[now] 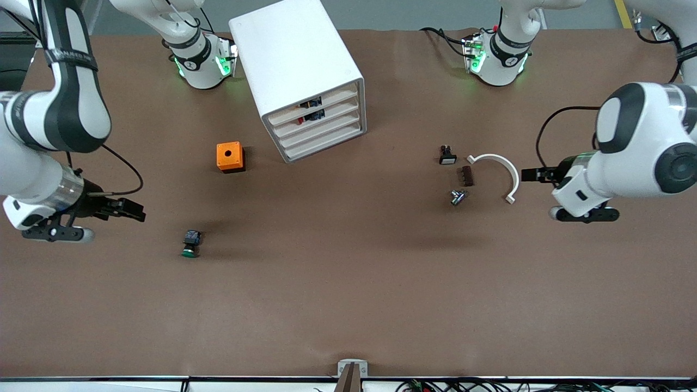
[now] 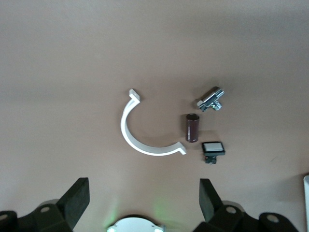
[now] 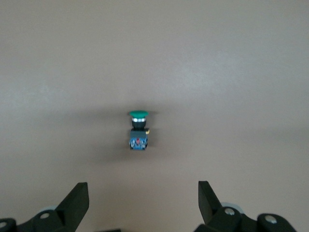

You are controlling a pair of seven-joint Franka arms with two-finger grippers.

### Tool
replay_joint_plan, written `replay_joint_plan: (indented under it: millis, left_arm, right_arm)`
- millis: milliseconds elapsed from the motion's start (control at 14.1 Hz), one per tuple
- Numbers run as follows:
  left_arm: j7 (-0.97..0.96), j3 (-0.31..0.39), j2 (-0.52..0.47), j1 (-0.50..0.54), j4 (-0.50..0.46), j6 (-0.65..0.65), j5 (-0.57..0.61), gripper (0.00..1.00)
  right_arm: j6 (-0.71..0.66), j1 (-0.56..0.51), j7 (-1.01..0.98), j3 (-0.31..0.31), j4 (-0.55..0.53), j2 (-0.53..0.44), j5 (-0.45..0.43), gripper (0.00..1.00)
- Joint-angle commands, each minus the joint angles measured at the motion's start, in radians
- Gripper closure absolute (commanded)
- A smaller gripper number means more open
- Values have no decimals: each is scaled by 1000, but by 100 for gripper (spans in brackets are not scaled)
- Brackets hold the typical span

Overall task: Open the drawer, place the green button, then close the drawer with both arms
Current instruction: 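Grasp the green button with the right gripper while the left gripper reaches the drawer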

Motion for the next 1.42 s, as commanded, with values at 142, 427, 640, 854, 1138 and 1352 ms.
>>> replay_joint_plan:
  millis: [142,427,640,854,1138,1352]
  left_arm:
    - [-381,-27,74,-79,84,-84,-127,0]
    - [-761,-30,187,-142,200,-181,-281,0]
    - [-919,-28,248,-214,218,-179,-319,0]
    - [-1196,-30,325,-242,233,-173,-411,0]
    - [-1520,-30,426,-262,290,-160,-542,0]
    - [-1702,-33,489,-267,289,-143,-620,0]
  right_arm:
    - [74,27,6,-1,8,110,19,0]
    - [141,38,7,-1,-1,192,20,0]
    - [195,44,21,-1,-4,263,59,0]
    - [249,45,23,-1,-3,330,112,0]
    - [267,52,23,-1,1,370,183,0]
    - [275,56,23,-1,-1,380,183,0]
